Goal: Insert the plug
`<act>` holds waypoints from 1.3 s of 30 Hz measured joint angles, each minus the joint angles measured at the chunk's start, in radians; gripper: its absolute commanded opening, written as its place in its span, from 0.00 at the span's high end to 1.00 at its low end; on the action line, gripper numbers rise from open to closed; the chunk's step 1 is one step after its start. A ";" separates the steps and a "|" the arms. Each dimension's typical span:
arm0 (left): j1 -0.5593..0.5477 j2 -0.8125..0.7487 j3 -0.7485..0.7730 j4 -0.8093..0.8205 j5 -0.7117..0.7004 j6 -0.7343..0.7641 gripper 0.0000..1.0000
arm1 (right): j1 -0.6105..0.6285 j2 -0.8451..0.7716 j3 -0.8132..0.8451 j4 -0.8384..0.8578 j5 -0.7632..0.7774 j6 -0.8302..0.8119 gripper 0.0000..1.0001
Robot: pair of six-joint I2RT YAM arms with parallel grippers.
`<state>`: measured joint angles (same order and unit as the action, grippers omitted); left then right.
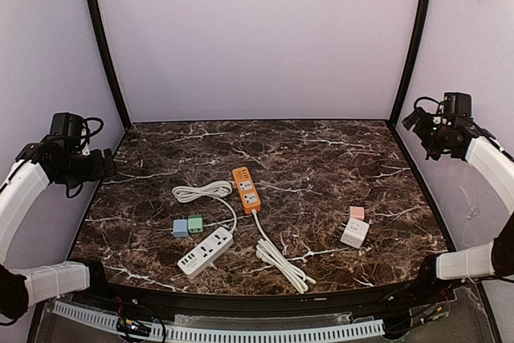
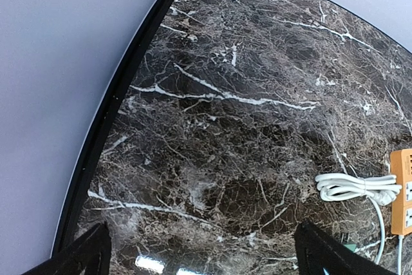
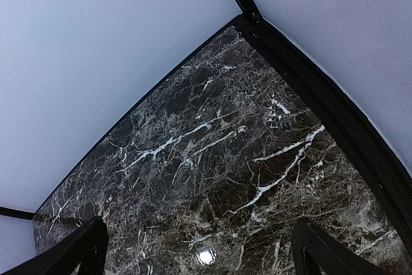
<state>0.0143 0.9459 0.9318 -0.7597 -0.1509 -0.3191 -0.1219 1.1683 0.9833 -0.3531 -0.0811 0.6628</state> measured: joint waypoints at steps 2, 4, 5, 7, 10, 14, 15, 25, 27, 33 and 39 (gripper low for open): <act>-0.002 -0.003 -0.003 0.001 0.009 0.000 0.00 | 0.000 -0.023 -0.014 -0.026 -0.006 0.000 0.01; -0.002 -0.003 -0.007 0.002 0.016 0.000 0.00 | 0.000 -0.037 -0.017 -0.061 -0.013 -0.008 0.01; -0.002 -0.003 -0.010 0.002 0.020 0.000 0.00 | 0.000 -0.041 -0.017 -0.075 -0.017 -0.014 0.01; -0.010 -0.003 -0.019 0.003 0.029 0.001 0.00 | 0.000 -0.048 -0.017 -0.108 -0.028 -0.026 0.01; -0.031 -0.003 -0.028 0.005 0.049 0.003 0.00 | 0.000 -0.066 -0.017 -0.162 -0.048 -0.043 0.01; -0.053 -0.003 -0.034 0.015 0.087 0.013 0.00 | 0.003 -0.136 -0.031 -0.196 -0.095 -0.074 0.01; -0.057 -0.003 -0.034 0.019 0.092 0.016 0.00 | 0.005 -0.158 -0.038 -0.197 -0.106 -0.080 0.01; -0.117 -0.013 -0.039 0.033 0.130 0.025 0.00 | 0.060 -0.284 -0.150 -0.193 -0.222 -0.162 0.02; -0.127 -0.016 -0.039 0.034 0.134 0.026 0.00 | 0.084 -0.294 -0.166 -0.191 -0.241 -0.183 0.01; -0.137 -0.018 -0.045 0.040 0.137 0.027 0.00 | 0.220 -0.348 -0.203 -0.164 -0.257 -0.235 0.01; -0.137 -0.024 -0.049 0.046 0.137 0.027 0.00 | 0.317 -0.397 -0.256 -0.148 -0.240 -0.293 0.01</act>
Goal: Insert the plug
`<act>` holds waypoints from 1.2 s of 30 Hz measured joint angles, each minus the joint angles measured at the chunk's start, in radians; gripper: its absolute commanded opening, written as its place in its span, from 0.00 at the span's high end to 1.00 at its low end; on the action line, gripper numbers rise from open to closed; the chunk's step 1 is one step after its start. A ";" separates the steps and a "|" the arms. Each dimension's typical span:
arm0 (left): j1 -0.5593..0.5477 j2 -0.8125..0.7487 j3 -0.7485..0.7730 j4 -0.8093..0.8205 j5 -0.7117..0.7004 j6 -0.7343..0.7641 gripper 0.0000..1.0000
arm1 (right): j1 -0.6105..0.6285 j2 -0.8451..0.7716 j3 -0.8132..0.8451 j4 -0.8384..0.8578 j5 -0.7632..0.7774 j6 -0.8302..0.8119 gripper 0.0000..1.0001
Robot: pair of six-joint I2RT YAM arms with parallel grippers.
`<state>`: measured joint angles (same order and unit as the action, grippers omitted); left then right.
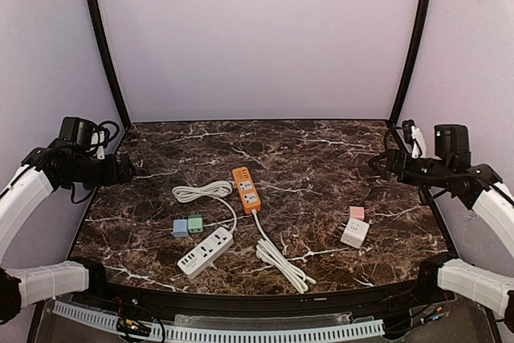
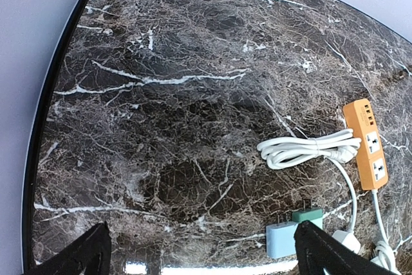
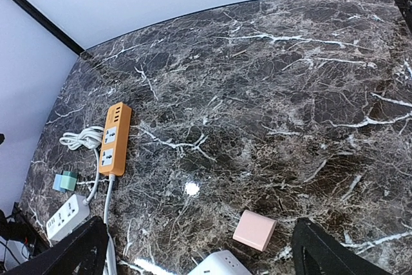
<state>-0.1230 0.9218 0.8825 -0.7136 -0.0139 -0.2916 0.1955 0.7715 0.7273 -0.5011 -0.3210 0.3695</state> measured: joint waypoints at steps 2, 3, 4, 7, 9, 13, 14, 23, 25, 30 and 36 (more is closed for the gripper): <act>0.000 -0.006 -0.002 0.002 0.000 0.000 0.00 | 0.023 -0.011 -0.016 0.007 0.011 -0.011 0.01; -0.001 -0.008 -0.002 0.002 0.000 0.000 0.00 | 0.036 -0.017 -0.023 0.010 0.015 -0.016 0.01; -0.002 -0.008 -0.002 0.002 0.000 0.000 0.00 | 0.048 -0.022 -0.028 0.013 0.022 -0.019 0.01; -0.004 -0.008 -0.002 0.002 0.000 0.001 0.00 | 0.086 -0.031 -0.042 0.018 0.050 -0.023 0.01; -0.004 -0.008 -0.002 0.003 0.002 0.001 0.00 | 0.100 -0.027 -0.047 0.017 0.072 -0.019 0.01; -0.005 -0.008 -0.002 0.003 0.003 0.001 0.00 | 0.130 0.014 -0.048 0.009 0.117 0.037 0.01; -0.005 -0.008 -0.002 0.003 0.003 0.001 0.00 | 0.139 0.026 -0.050 0.004 0.126 0.064 0.01; -0.005 -0.008 -0.002 0.003 0.003 0.006 0.00 | 0.269 -0.003 -0.154 -0.053 0.200 0.268 0.02; -0.005 -0.008 -0.002 0.003 0.003 0.008 0.00 | 0.301 -0.011 -0.172 -0.066 0.214 0.301 0.01; -0.005 -0.008 -0.002 0.003 0.002 0.010 0.00 | 0.369 0.012 -0.203 -0.083 0.242 0.368 0.01; -0.005 -0.008 -0.002 0.003 0.003 0.010 0.00 | 0.413 0.101 -0.203 -0.097 0.274 0.452 0.01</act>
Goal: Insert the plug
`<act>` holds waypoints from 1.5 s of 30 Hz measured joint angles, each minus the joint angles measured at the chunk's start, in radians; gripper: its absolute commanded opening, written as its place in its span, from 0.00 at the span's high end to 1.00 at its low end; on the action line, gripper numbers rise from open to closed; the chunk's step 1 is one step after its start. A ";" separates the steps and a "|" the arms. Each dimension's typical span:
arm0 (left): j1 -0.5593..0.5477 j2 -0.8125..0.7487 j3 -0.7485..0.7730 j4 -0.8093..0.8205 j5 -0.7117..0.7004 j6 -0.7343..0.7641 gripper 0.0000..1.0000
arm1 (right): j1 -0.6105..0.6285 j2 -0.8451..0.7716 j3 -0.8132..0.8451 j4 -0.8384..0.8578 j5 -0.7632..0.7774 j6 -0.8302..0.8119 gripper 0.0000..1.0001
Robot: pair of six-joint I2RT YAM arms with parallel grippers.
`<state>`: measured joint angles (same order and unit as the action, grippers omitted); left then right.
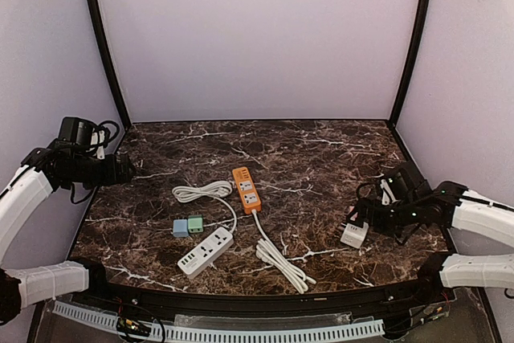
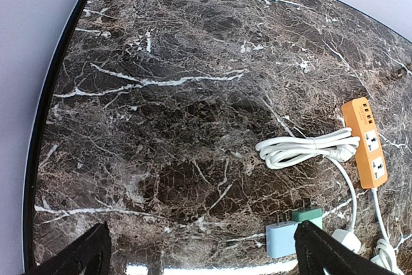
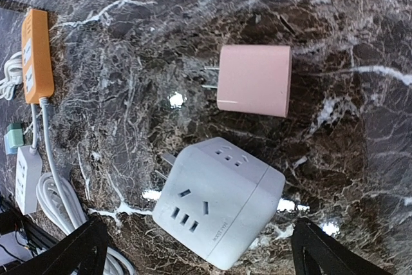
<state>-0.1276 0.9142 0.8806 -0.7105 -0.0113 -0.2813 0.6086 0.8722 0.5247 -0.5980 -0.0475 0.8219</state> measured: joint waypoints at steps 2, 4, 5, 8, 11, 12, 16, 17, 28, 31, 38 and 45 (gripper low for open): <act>0.000 0.000 0.000 0.000 0.000 0.000 0.00 | 0.013 0.021 0.000 -0.010 0.006 0.033 0.02; 0.000 0.000 0.000 0.000 0.000 0.000 0.00 | 0.023 0.036 0.000 -0.016 0.012 0.066 0.02; 0.000 0.000 0.000 0.000 0.000 0.000 0.00 | 0.027 0.047 0.000 -0.018 0.016 0.082 0.03; 0.000 0.000 0.000 0.000 0.000 0.000 0.00 | 0.037 0.081 0.000 -0.024 0.021 0.119 0.05; 0.000 0.002 0.000 0.000 0.000 0.000 0.00 | 0.042 0.108 0.001 -0.029 0.026 0.142 0.09; 0.000 0.002 0.000 0.000 0.000 0.000 0.00 | 0.042 0.115 0.001 -0.031 0.030 0.149 0.10; 0.000 0.003 0.000 0.000 0.000 0.000 0.00 | 0.045 0.132 0.009 -0.031 0.049 0.179 0.15; 0.000 0.003 0.000 0.001 0.000 0.000 0.00 | 0.045 0.137 0.014 -0.030 0.052 0.187 0.15; 0.000 0.004 0.000 0.001 0.000 0.000 0.00 | 0.046 0.215 0.045 -0.010 0.067 0.212 0.20; 0.000 0.004 0.000 0.002 0.000 0.000 0.00 | 0.047 0.240 0.056 -0.006 0.066 0.213 0.24; 0.000 0.004 0.000 0.002 0.000 0.000 0.00 | 0.047 0.278 0.074 -0.006 0.052 0.211 0.42; 0.000 0.004 0.000 0.002 0.000 0.000 0.00 | 0.047 0.275 0.100 -0.050 0.063 0.191 0.54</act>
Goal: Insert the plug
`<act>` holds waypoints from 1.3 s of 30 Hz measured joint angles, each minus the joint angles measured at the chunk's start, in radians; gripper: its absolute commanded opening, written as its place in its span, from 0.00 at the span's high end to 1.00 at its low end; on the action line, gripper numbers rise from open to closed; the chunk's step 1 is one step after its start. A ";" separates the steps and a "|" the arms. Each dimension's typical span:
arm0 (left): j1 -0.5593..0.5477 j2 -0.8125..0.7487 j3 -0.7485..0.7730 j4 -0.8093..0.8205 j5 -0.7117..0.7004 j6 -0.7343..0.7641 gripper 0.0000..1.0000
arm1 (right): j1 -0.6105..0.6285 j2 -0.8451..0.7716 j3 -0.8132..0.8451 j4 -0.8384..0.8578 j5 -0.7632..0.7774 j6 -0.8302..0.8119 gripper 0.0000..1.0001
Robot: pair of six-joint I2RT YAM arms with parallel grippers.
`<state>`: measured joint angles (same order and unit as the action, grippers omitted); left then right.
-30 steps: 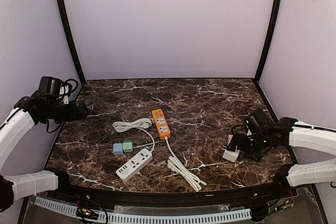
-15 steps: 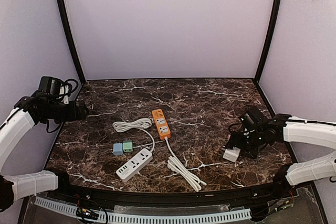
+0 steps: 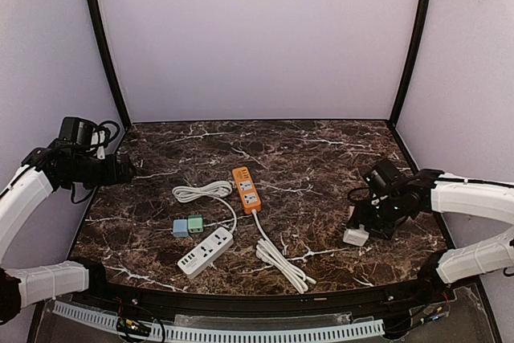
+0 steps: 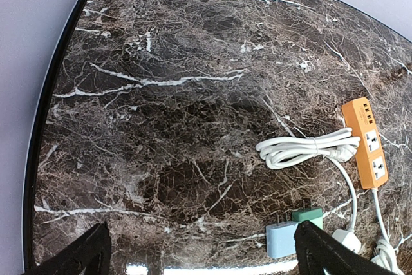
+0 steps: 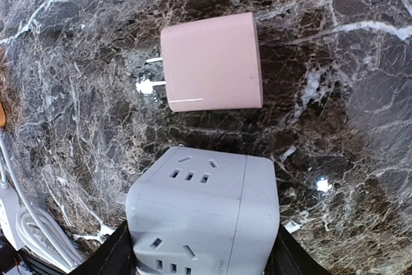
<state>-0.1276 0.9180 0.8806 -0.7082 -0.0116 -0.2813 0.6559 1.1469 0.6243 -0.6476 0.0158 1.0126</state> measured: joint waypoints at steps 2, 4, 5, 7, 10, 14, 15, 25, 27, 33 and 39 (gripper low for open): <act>0.000 0.000 0.000 0.000 0.000 0.000 0.00 | 0.000 -0.006 0.006 -0.007 0.000 -0.015 0.54; 0.000 0.000 0.000 0.000 0.000 0.000 0.00 | 0.000 -0.013 0.016 -0.009 -0.002 -0.037 0.54; 0.000 0.000 0.000 0.000 0.000 0.000 0.00 | 0.000 -0.018 0.022 -0.007 -0.004 -0.047 0.54; 0.000 0.000 0.000 0.000 0.002 0.000 0.00 | 0.000 -0.034 0.037 -0.003 -0.017 -0.074 0.55; 0.000 0.000 -0.001 0.005 0.029 0.001 0.00 | 0.001 -0.062 0.058 0.021 -0.031 -0.117 0.55; 0.000 0.019 -0.003 0.024 0.107 0.002 0.00 | 0.004 -0.091 0.085 0.078 -0.044 -0.169 0.56; 0.000 0.031 -0.003 0.028 0.139 0.002 0.00 | 0.005 -0.094 0.093 0.095 -0.045 -0.183 0.57; -0.025 0.130 0.019 0.042 0.447 -0.047 0.00 | 0.092 -0.052 0.211 0.317 -0.006 -0.399 0.58; -0.043 0.156 0.043 0.047 0.479 -0.080 0.00 | 0.118 -0.025 0.234 0.368 0.016 -0.462 0.58; -0.100 0.221 0.137 0.070 0.547 -0.234 0.00 | 0.184 0.085 0.317 0.501 0.093 -0.625 0.60; -0.119 0.261 0.187 0.145 0.623 -0.424 0.00 | 0.235 0.187 0.378 0.672 0.138 -0.771 0.62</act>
<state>-0.2462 1.1790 1.0676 -0.5632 0.6109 -0.7055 0.8913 1.3338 1.0019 0.0246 0.1543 0.2417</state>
